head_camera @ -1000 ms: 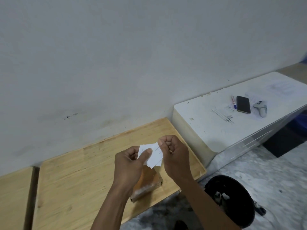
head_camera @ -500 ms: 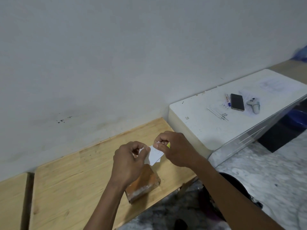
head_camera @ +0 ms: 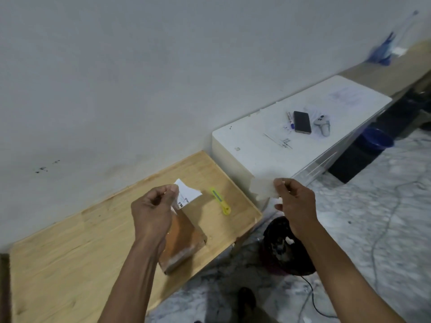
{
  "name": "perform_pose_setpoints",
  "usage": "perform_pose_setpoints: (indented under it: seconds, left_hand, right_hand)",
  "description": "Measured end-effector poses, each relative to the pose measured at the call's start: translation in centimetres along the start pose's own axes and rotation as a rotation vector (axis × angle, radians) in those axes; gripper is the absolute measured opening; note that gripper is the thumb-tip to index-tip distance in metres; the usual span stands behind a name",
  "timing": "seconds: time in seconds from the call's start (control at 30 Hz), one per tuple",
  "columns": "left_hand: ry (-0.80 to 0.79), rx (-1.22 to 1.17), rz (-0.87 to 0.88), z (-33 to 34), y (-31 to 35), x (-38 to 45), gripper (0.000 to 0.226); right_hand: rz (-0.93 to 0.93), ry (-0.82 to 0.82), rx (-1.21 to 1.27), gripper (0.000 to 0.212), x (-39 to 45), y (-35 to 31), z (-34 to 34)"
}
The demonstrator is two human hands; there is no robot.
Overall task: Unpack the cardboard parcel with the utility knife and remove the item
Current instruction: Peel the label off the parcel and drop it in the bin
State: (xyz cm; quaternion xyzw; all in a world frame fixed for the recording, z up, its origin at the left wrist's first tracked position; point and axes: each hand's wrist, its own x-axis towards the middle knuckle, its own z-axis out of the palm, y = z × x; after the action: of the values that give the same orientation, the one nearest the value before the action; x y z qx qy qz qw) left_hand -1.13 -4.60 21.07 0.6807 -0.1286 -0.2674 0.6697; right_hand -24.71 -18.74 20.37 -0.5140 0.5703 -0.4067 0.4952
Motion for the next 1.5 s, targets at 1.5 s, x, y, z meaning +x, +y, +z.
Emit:
perform_pose_setpoints:
  seconds: [1.5]
  left_hand:
    - [-0.606,0.943,-0.366,49.0,-34.3,-7.4,0.028]
  right_hand:
    - [0.609,0.179,-0.501,0.037,23.0,32.6,-22.9]
